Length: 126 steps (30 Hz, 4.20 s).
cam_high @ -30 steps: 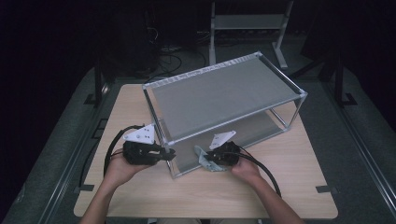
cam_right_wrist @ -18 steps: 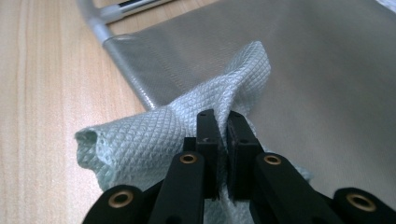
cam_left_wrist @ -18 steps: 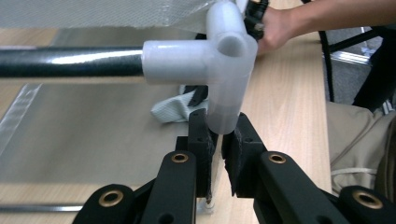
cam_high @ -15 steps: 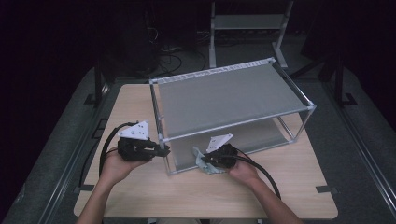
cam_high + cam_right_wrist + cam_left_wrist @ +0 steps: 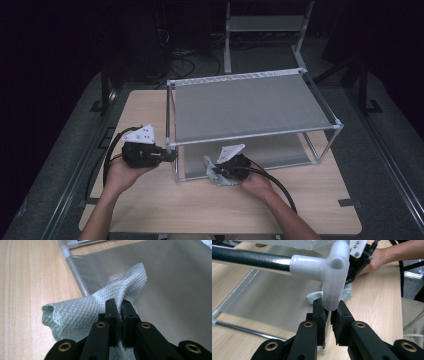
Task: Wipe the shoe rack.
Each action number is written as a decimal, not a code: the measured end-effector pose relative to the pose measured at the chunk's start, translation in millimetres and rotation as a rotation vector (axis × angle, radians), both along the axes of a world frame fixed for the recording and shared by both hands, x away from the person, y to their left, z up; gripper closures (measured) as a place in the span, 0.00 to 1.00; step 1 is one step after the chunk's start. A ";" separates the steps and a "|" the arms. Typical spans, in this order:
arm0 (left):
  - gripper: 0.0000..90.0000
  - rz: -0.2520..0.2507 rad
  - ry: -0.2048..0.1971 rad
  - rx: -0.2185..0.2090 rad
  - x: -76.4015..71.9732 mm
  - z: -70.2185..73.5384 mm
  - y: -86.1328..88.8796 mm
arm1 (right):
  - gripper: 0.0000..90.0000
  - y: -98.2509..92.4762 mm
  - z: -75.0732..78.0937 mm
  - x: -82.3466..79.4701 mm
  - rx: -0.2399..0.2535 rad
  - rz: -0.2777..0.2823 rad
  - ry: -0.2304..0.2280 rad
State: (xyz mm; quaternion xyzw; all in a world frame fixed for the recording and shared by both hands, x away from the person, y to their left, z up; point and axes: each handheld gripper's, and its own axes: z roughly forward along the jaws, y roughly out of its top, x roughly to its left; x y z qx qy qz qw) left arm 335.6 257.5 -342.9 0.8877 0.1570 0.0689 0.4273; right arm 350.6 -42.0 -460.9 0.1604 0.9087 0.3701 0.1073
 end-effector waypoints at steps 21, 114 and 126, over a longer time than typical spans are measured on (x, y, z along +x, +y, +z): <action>0.80 0.007 0.019 -0.047 -2.3 13.1 11.1 | 0.94 31.5 17.9 -20.1 0.030 0.086 -0.114; 0.90 -0.009 0.014 -0.032 -11.4 -9.9 18.4 | 0.93 81.2 -3.2 -10.3 -0.001 0.014 -0.092; 0.90 -0.018 0.013 -0.058 -14.0 -12.5 19.1 | 0.93 76.5 -2.8 -11.3 0.010 0.019 -0.061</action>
